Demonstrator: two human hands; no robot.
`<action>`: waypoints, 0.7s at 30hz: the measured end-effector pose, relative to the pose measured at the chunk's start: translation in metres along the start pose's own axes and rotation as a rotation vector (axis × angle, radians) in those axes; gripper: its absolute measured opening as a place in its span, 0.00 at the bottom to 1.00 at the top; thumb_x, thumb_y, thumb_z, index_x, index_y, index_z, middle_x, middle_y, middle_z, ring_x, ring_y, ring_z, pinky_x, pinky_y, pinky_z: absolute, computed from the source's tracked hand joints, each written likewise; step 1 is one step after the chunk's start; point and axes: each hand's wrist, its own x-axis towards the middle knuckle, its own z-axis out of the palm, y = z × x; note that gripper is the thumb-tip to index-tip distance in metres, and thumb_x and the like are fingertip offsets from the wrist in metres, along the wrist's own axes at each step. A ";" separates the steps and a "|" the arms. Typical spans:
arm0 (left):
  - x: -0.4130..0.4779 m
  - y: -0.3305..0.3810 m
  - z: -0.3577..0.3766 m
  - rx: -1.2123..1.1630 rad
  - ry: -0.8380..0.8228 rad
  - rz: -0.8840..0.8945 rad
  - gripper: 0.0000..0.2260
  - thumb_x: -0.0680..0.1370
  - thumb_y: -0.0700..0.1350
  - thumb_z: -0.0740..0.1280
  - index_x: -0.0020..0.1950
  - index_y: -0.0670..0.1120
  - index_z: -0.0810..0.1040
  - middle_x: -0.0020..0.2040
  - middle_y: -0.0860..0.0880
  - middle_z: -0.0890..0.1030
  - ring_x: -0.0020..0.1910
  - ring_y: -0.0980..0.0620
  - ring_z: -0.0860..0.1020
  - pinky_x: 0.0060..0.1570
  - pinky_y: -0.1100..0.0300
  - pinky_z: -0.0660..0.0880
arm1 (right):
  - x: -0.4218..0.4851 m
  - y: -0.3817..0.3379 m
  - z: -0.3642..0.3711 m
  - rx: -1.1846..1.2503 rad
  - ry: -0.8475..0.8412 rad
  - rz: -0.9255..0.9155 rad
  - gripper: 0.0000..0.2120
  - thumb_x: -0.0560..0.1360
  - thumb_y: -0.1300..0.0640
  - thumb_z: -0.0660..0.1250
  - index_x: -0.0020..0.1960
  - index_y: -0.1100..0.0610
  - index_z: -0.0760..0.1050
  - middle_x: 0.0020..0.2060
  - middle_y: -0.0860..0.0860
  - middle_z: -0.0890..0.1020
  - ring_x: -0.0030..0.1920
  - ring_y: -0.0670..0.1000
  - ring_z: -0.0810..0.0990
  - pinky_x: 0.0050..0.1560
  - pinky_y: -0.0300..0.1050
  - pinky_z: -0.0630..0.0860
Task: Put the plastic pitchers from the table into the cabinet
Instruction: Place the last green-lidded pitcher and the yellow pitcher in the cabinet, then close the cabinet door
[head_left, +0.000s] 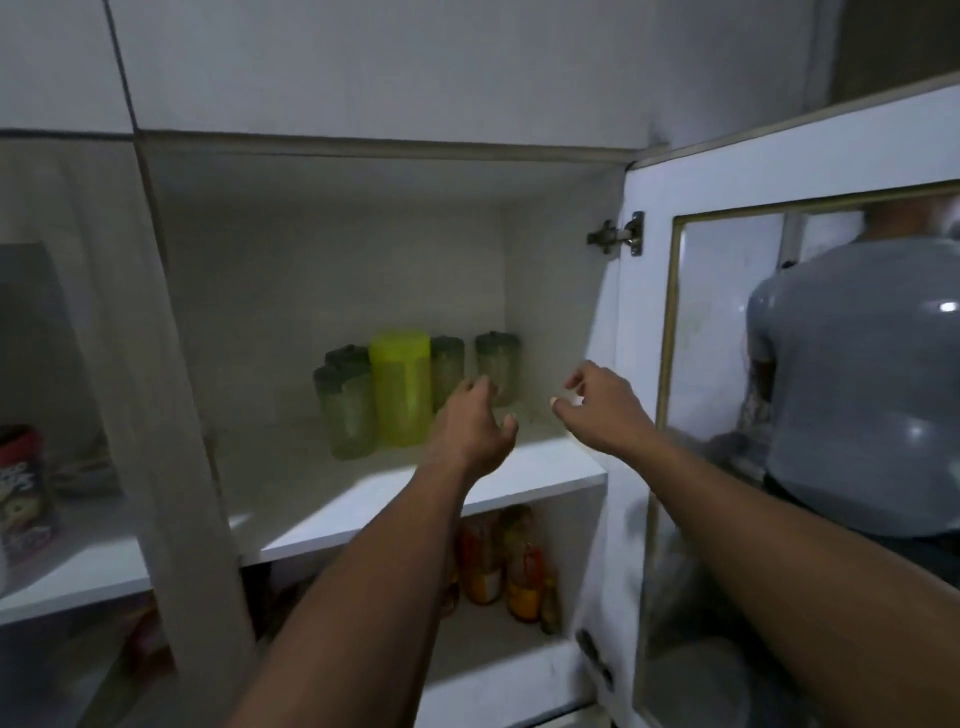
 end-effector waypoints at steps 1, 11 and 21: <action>-0.012 0.019 0.006 -0.003 -0.008 0.028 0.20 0.76 0.53 0.67 0.66 0.47 0.74 0.63 0.45 0.77 0.58 0.44 0.78 0.58 0.48 0.77 | -0.015 0.009 -0.017 -0.004 0.023 -0.015 0.14 0.75 0.49 0.69 0.57 0.54 0.74 0.54 0.53 0.79 0.52 0.54 0.79 0.55 0.53 0.79; -0.159 0.269 0.070 -0.075 -0.152 0.467 0.19 0.78 0.52 0.68 0.67 0.51 0.72 0.65 0.48 0.76 0.58 0.49 0.76 0.59 0.52 0.77 | -0.197 0.097 -0.228 -0.168 0.419 -0.123 0.02 0.76 0.57 0.68 0.48 0.55 0.76 0.42 0.48 0.78 0.42 0.51 0.79 0.43 0.46 0.79; -0.239 0.410 0.099 -0.082 -0.154 0.782 0.31 0.78 0.51 0.69 0.78 0.47 0.62 0.79 0.45 0.63 0.74 0.42 0.66 0.70 0.47 0.70 | -0.263 0.144 -0.351 -0.227 1.007 0.074 0.13 0.73 0.56 0.66 0.57 0.58 0.73 0.55 0.56 0.76 0.56 0.56 0.75 0.50 0.51 0.74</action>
